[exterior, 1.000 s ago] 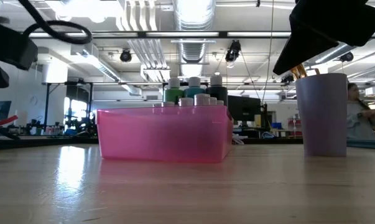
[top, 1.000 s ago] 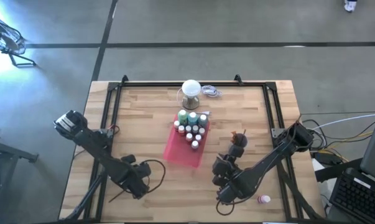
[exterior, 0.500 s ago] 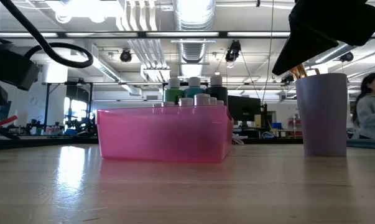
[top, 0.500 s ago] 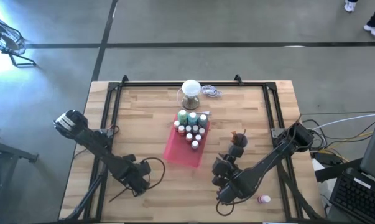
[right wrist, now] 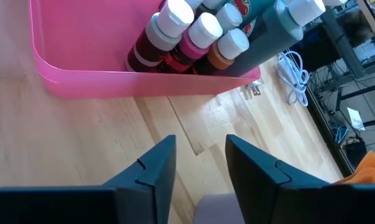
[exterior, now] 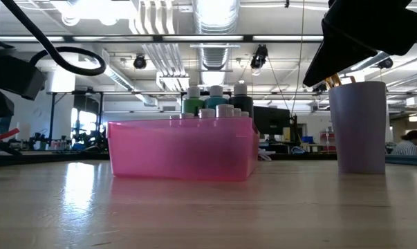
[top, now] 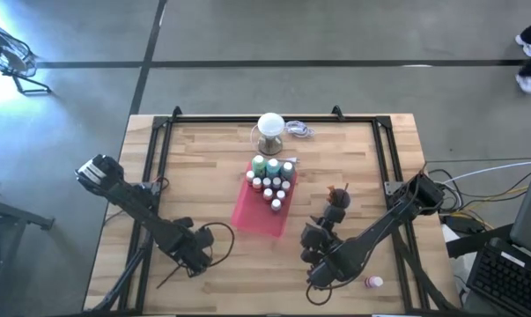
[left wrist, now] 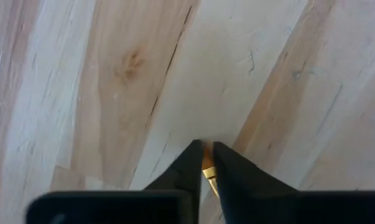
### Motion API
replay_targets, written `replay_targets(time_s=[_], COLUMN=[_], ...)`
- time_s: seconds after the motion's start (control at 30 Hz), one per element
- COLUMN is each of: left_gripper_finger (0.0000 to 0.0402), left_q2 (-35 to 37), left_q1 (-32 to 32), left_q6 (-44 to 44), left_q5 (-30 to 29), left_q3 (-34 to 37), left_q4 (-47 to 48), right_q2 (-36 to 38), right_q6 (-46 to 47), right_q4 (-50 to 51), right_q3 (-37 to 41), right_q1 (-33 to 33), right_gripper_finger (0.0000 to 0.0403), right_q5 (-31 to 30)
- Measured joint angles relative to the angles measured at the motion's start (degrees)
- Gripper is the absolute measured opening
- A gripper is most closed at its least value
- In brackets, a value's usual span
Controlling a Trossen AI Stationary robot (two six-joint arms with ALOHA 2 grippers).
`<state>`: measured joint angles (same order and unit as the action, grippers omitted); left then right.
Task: Pick & Place Paint Supplies
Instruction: Put the orange paintbrush into the purple cup
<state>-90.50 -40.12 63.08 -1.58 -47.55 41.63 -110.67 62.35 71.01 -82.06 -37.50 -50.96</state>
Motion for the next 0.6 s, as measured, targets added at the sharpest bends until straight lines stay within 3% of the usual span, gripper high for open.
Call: replay_targets(time_s=[0.13, 0.6], left_gripper_finger=[0.0007, 0.0002], left_q2=[-0.04, -0.01], left_q1=[0.05, 0.29], left_q6=[-0.4, -3.5], left_q5=[-0.02, 0.82], left_q3=[-0.22, -3.4], left_q4=[0.17, 0.06], right_q2=[0.0, 0.0], right_q6=[0.0, 0.02], right_q4=[-0.1, -1.01], right_q3=[0.08, 1.35], right_q1=[0.0, 0.07], right_gripper_finger=[0.0143, 0.016], right_q5=[-0.02, -0.16])
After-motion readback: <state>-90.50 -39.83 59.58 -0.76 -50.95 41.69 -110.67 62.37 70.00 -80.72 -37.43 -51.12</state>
